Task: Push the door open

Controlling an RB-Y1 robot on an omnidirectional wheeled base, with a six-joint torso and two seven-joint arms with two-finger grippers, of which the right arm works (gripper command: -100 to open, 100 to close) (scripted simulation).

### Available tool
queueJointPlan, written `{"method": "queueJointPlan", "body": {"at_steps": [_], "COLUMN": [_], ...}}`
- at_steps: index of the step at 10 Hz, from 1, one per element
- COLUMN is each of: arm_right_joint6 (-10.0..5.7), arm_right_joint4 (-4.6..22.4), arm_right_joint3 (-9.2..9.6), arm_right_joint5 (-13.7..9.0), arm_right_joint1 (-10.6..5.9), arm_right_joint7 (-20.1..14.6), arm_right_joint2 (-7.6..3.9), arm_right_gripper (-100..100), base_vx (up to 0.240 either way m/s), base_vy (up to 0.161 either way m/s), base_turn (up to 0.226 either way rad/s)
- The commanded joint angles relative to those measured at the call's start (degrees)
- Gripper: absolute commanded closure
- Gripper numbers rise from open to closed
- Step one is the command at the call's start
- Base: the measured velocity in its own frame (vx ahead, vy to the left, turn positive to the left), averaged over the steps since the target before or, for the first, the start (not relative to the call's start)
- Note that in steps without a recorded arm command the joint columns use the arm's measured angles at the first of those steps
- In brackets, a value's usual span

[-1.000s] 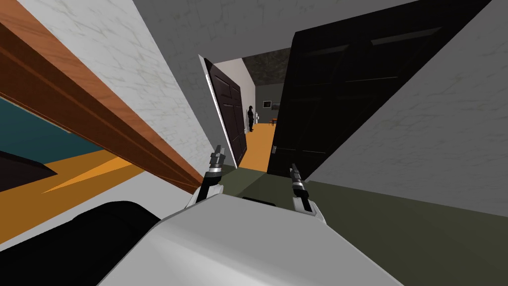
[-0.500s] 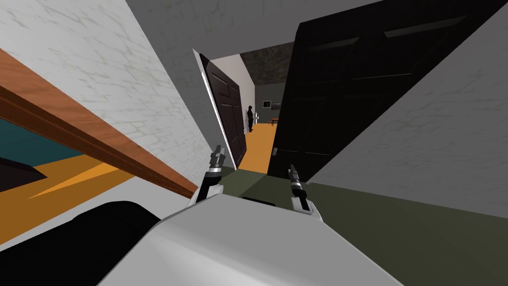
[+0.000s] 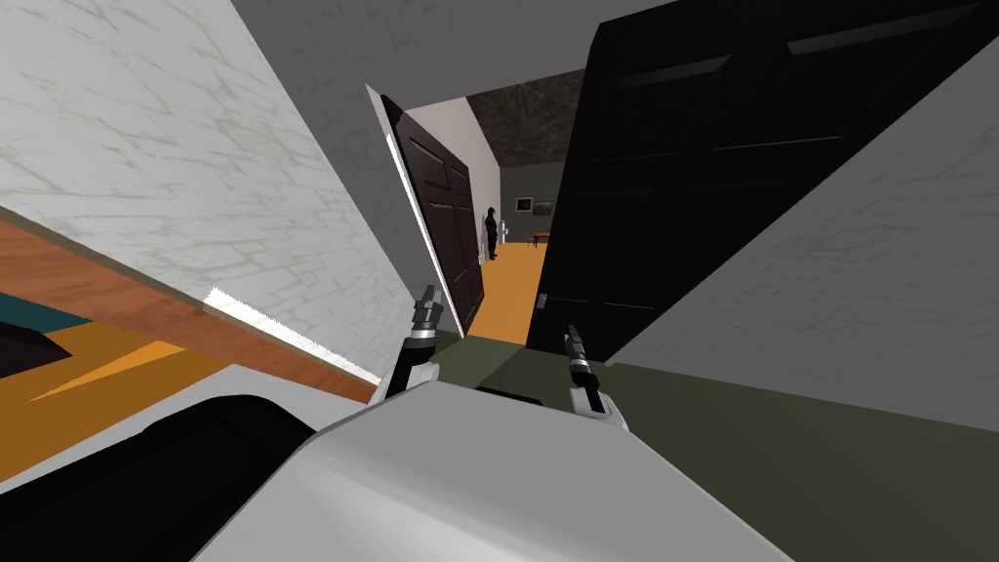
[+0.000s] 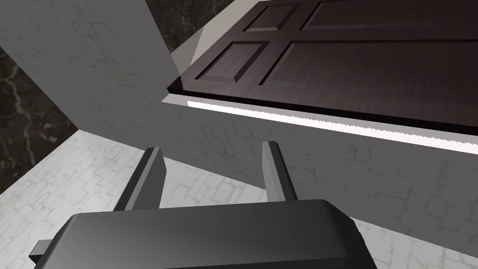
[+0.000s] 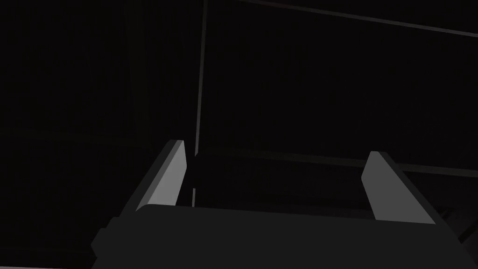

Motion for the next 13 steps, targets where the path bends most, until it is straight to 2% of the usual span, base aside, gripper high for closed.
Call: {"method": "queueJointPlan", "body": {"at_steps": [1, 8, 13], "arm_right_joint6": [-0.59, -1.93, -3.18], "arm_right_joint4": [2.38, 8.44, 14.11], "arm_right_joint3": [-0.42, -1.49, -2.49], "arm_right_joint5": [0.42, 1.38, 2.28], "arm_right_joint1": [-0.85, -3.37, -5.72], "arm_right_joint7": [-0.51, -1.42, -2.28], "arm_right_joint2": [0.32, 1.34, 2.65], "arm_right_gripper": [-100, -100, -100], "base_vx": [0.146, 0.097, 0.130], "base_vy": [0.030, 0.021, 0.030], "base_turn": [-0.022, -0.011, -0.014]}}
